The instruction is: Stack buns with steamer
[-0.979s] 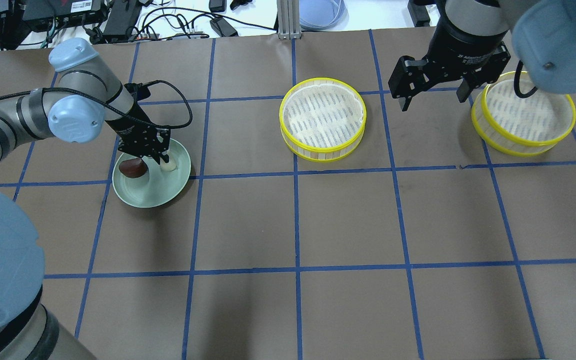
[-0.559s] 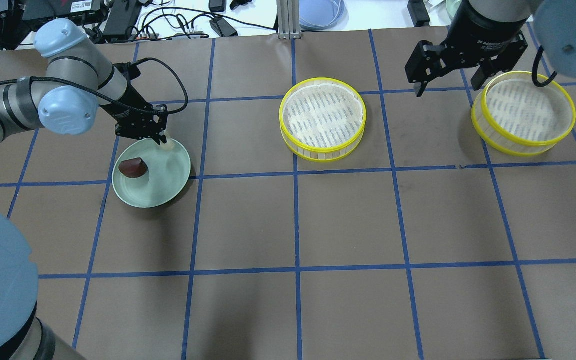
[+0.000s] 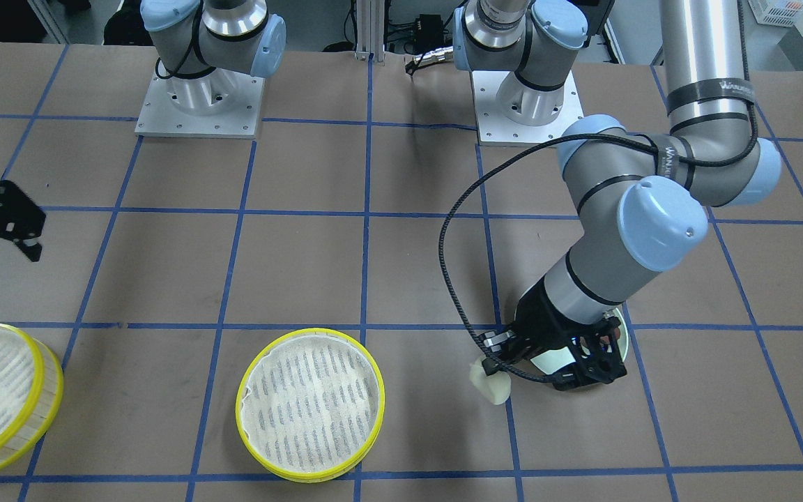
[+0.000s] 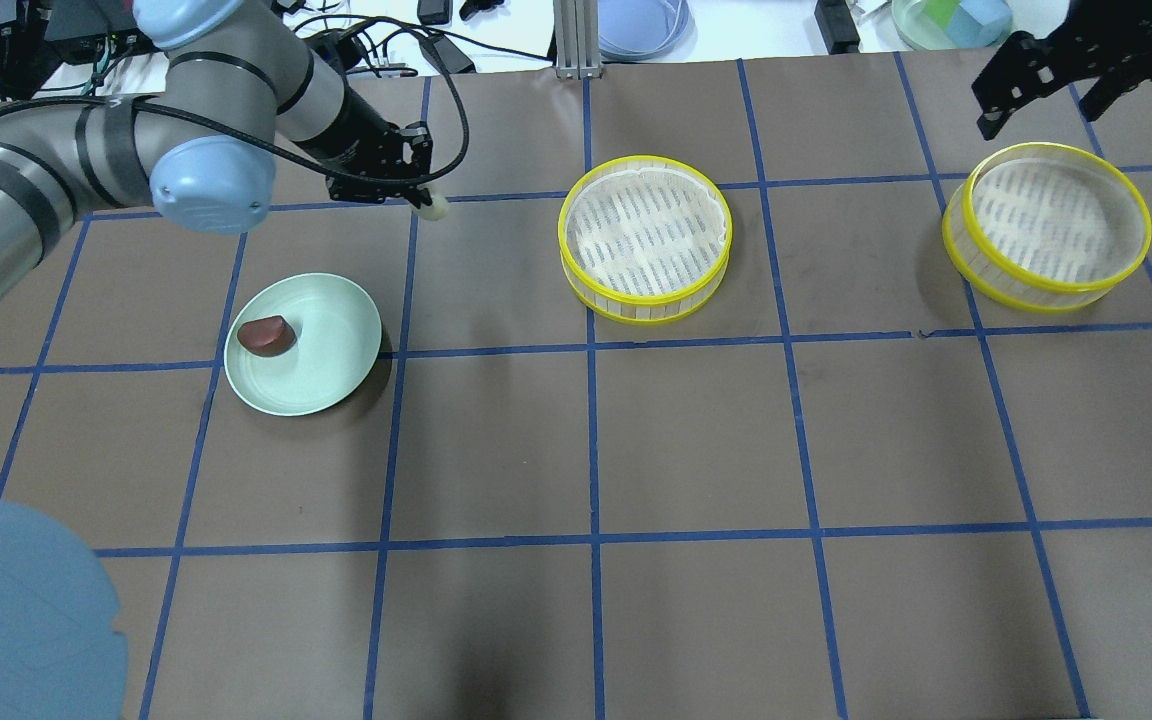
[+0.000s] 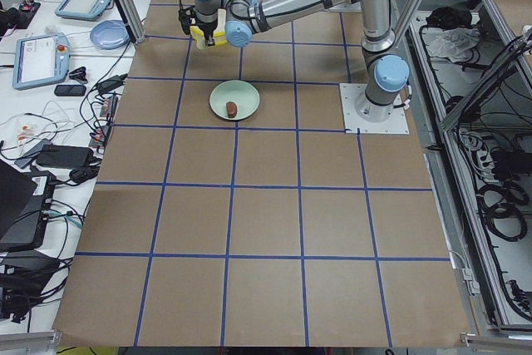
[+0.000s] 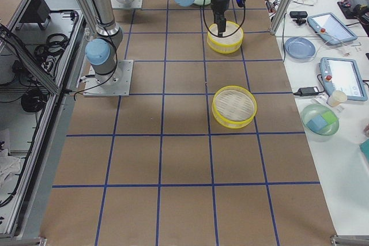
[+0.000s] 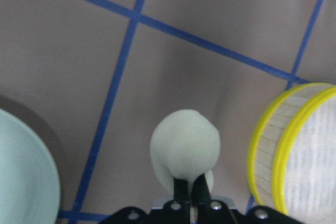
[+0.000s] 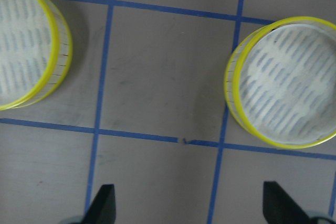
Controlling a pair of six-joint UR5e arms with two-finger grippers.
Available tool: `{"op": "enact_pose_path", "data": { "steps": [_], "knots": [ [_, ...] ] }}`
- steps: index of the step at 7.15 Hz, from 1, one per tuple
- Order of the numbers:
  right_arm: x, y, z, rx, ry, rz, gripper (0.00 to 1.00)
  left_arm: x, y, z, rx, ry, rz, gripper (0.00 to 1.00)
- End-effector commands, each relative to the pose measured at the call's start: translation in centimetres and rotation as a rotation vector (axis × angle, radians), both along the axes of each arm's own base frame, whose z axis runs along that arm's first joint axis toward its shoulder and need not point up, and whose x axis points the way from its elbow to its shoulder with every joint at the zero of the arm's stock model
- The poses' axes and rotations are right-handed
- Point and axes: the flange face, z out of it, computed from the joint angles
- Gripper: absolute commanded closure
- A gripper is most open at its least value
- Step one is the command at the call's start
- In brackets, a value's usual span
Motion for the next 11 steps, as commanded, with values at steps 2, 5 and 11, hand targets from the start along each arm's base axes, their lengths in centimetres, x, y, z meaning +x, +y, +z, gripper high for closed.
{"op": "enact_pose_path", "data": {
  "steps": [2, 5, 11],
  "knots": [
    [-16.6, -4.8, -9.1, -0.082, 0.009, 0.007, 0.0, -10.5, 1.3, -2.0, -0.082, 0.12, -0.075, 1.0],
    [-23.8, -6.4, -18.0, -0.071, 0.006, -0.053, 0.0, -13.8, 1.7, -6.2, -0.036, 0.131, -0.058, 1.0],
    [-25.7, -8.6, -24.2, -0.066, -0.032, -0.051, 0.28, -13.8, 1.1, -9.7, 0.032, 0.125, -0.001, 0.17]
  ]
}}
